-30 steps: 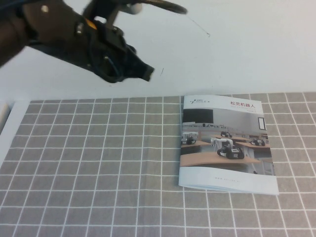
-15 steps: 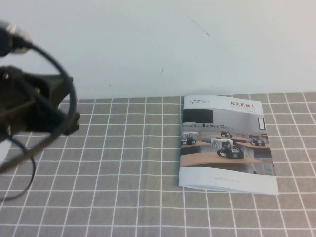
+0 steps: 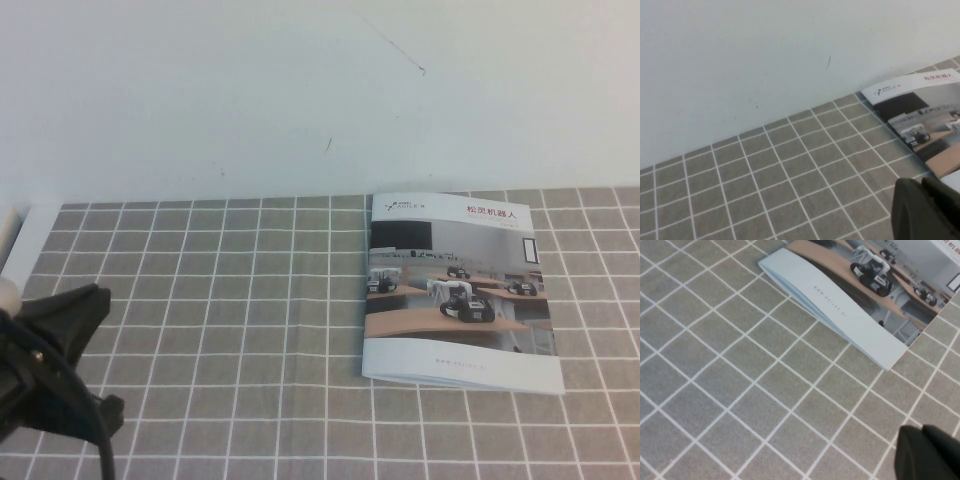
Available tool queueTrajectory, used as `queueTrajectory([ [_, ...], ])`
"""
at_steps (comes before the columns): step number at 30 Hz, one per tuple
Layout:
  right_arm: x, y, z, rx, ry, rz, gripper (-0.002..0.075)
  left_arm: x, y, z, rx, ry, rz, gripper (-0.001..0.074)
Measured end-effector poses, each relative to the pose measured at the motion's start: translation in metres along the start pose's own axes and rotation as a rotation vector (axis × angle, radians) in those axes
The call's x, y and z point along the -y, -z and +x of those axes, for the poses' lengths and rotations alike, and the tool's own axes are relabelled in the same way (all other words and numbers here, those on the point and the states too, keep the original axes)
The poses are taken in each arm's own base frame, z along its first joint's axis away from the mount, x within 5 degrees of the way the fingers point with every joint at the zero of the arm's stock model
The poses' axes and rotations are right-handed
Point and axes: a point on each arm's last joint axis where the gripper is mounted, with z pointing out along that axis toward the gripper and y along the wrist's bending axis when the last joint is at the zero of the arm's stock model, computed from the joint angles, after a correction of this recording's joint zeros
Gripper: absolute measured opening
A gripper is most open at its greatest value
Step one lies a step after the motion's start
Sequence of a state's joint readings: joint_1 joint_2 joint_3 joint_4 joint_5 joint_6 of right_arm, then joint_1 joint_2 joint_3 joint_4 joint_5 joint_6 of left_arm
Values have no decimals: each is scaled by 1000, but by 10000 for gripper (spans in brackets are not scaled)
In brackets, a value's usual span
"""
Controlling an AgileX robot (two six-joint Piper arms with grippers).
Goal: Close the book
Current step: 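Close the open booklet and leave it lying on the table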
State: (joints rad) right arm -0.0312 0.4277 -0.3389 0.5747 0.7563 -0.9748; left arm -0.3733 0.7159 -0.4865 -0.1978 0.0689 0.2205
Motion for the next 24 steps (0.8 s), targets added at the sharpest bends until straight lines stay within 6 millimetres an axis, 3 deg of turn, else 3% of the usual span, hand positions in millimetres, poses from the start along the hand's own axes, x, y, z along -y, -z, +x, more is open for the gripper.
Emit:
queueTrajectory([
  [14, 0, 0, 0, 0, 5, 0, -1, 2, 2, 18, -184, -55, 29, -2],
  [20, 0, 0, 0, 4, 1, -5, -1, -9, 33, 34, -100, -129, -88, -2],
  [24, -1, 0, -1, 14, -9, -11, -1, -15, 55, 61, 25, -106, -215, -2],
])
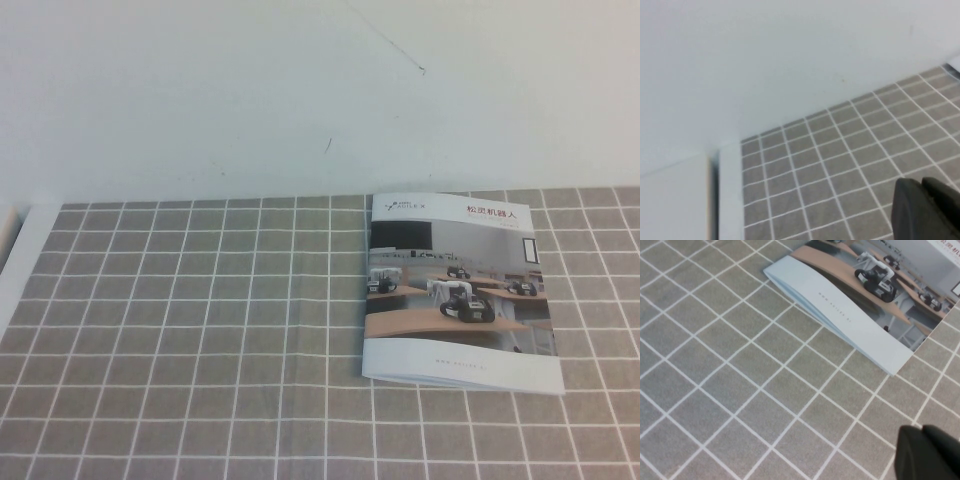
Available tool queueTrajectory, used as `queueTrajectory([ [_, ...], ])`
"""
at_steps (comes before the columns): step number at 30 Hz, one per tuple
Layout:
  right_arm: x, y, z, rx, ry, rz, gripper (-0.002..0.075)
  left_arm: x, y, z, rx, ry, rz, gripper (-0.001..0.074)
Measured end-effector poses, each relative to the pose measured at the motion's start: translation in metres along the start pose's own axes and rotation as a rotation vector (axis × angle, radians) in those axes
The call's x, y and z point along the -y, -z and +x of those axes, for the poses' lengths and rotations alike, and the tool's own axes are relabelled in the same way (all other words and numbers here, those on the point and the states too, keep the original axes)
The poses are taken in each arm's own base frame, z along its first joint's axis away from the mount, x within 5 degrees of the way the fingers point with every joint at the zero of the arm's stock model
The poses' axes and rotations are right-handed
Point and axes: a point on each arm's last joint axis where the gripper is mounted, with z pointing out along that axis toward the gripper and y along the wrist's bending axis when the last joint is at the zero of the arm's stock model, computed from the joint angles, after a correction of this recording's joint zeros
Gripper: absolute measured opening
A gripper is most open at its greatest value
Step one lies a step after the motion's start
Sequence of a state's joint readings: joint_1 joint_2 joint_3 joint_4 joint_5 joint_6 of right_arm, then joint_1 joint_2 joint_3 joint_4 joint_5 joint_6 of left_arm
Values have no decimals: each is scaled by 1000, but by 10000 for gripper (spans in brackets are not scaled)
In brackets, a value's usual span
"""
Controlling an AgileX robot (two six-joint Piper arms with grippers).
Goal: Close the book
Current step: 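Close the open booklet and leave it lying on the table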
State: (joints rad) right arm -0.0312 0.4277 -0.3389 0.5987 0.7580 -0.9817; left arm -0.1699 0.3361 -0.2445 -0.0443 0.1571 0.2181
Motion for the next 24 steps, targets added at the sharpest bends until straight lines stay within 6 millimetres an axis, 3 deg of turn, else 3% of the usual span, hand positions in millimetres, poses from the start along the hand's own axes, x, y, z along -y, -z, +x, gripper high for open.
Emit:
queueTrajectory([
  [7, 0, 0, 0, 2, -2, -1, -1, 5, 15, 62, 74, 62, -128, -2],
  [10, 0, 0, 0, 2, -2, -1, -1, 7, 16, 76, 10, 82, -131, -2],
  [14, 0, 0, 0, 4, -5, -3, -1, 9, 17, 84, -79, 116, -114, -2],
  [24, 0, 0, 0, 4, -5, -3, -1, 10, 17, 84, -87, 222, -113, -2],
])
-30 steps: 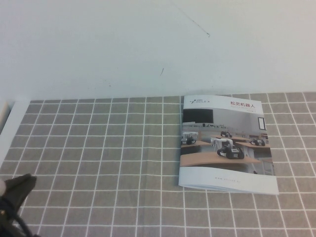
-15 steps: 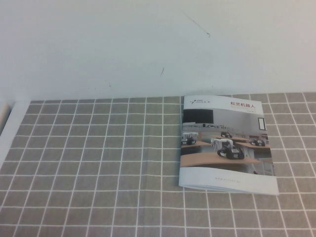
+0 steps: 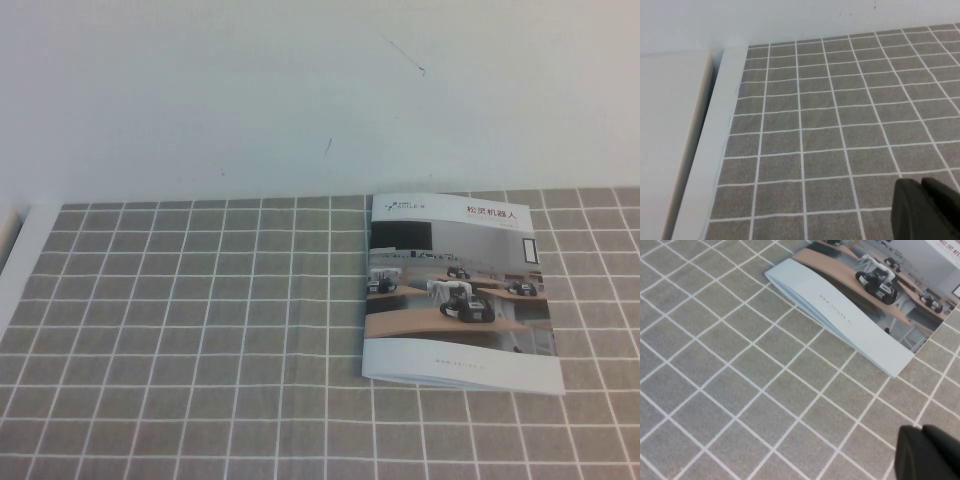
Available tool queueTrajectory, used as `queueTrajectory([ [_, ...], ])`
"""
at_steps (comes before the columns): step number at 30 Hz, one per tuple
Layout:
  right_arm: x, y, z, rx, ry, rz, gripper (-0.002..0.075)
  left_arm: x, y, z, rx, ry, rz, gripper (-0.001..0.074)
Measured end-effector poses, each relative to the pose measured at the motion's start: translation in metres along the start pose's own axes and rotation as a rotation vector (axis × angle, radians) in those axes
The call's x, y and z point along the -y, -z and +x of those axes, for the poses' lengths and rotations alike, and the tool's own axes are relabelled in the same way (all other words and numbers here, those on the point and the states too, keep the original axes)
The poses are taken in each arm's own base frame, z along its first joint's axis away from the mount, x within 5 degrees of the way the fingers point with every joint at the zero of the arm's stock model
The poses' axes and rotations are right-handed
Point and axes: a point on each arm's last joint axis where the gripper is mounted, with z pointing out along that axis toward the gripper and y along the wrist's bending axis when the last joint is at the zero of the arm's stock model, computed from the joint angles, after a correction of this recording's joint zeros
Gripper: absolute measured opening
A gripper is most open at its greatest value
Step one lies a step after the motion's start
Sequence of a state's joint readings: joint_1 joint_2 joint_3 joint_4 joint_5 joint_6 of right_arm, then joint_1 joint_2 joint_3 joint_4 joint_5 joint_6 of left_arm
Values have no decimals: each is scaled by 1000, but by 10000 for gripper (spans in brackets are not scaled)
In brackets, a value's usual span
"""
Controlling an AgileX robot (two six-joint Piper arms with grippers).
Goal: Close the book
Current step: 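Close the open booklet and leave it lying on the table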
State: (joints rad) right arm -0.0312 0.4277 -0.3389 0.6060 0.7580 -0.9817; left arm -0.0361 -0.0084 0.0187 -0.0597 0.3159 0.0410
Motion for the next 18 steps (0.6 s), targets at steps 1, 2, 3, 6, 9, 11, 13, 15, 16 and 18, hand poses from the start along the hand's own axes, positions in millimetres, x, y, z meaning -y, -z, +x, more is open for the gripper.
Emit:
queueTrajectory([
  [1, 0, 0, 0, 0, 0, 0, -1, 0, 0, 0, -1, 11, 0, -2],
  [2, 0, 0, 0, 0, 0, 0, -1, 0, 0, 0, -1, 19, 1, -2],
  [3, 0, 0, 0, 0, 0, 0, -1, 0, 0, 0, -2, 22, 1, -2],
  [6, 0, 0, 0, 0, 0, 0, -1, 0, 0, 0, -2, 30, 1, -2],
  [9, 0, 0, 0, 0, 0, 0, -1, 0, 0, 0, -2, 32, 1, -2],
  [11, 0, 0, 0, 0, 0, 0, -1, 0, 0, 0, -2, 32, 1, -2],
  [13, 0, 0, 0, 0, 0, 0, -1, 0, 0, 0, -2, 32, 1, -2],
  [15, 0, 0, 0, 1, -2, -1, -1, 0, 0, 0, -2, 32, 1, -2],
  [16, 0, 0, 0, 1, -2, -1, -1, 0, 0, 0, -2, 32, 1, -2],
  [18, 0, 0, 0, 1, -2, -1, -1, 0, 0, 0, -2, 32, 1, -1],
])
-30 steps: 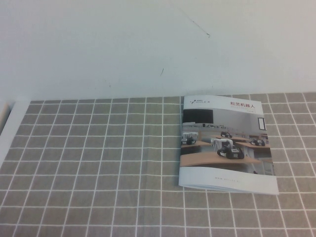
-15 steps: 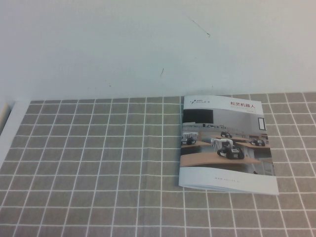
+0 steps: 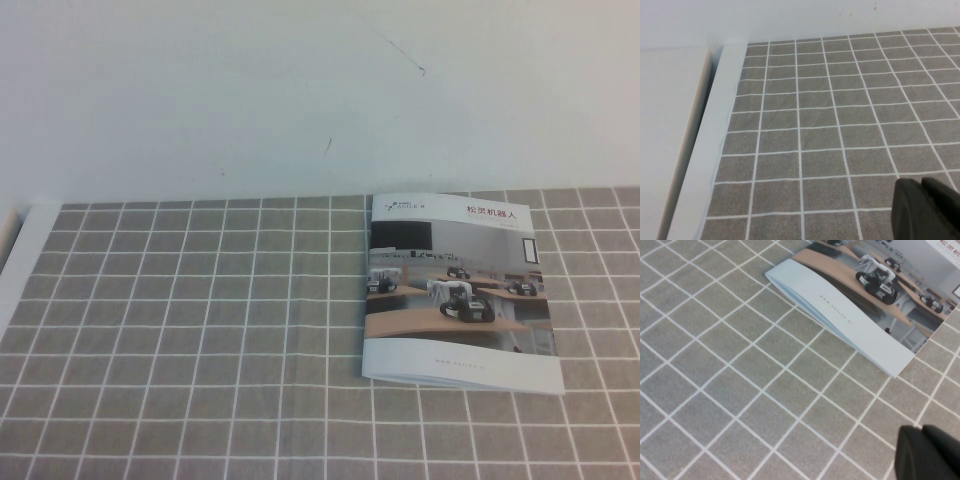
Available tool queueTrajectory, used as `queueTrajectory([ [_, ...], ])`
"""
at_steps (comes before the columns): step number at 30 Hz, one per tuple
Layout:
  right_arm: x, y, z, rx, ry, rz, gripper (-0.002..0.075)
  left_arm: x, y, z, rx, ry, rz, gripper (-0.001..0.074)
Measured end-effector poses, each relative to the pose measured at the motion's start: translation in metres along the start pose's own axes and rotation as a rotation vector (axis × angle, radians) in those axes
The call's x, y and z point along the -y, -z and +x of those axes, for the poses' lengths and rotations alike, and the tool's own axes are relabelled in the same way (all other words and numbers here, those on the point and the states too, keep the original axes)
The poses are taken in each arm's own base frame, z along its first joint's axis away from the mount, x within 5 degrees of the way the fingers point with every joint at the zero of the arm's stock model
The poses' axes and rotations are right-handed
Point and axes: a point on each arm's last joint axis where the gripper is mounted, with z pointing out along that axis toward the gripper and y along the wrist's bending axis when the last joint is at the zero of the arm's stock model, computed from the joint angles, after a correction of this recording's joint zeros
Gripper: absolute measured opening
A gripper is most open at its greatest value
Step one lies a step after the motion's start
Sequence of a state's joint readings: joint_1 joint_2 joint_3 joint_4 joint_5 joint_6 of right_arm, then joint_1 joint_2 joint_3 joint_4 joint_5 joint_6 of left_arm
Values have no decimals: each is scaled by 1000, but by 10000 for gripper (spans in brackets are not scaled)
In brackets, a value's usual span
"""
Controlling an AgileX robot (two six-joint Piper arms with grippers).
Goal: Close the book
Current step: 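Close the open booklet and leave it lying on the table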
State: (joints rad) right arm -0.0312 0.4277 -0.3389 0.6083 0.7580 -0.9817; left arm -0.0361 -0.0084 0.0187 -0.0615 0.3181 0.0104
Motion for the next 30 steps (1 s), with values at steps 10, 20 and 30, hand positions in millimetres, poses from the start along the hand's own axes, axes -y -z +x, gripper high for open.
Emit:
queueTrajectory([
  [10, 0, 0, 0, 0, 4, 0, -1, 0, 0, 0, 0, 0, 0, -2],
  [20, -11, 18, 9, 87, 200, 109, -1, 0, 0, 0, 0, 2, 1, -2],
  [30, 6, 8, 49, 186, -124, 462, -1, 0, 0, 0, 0, 25, 1, -2],
])
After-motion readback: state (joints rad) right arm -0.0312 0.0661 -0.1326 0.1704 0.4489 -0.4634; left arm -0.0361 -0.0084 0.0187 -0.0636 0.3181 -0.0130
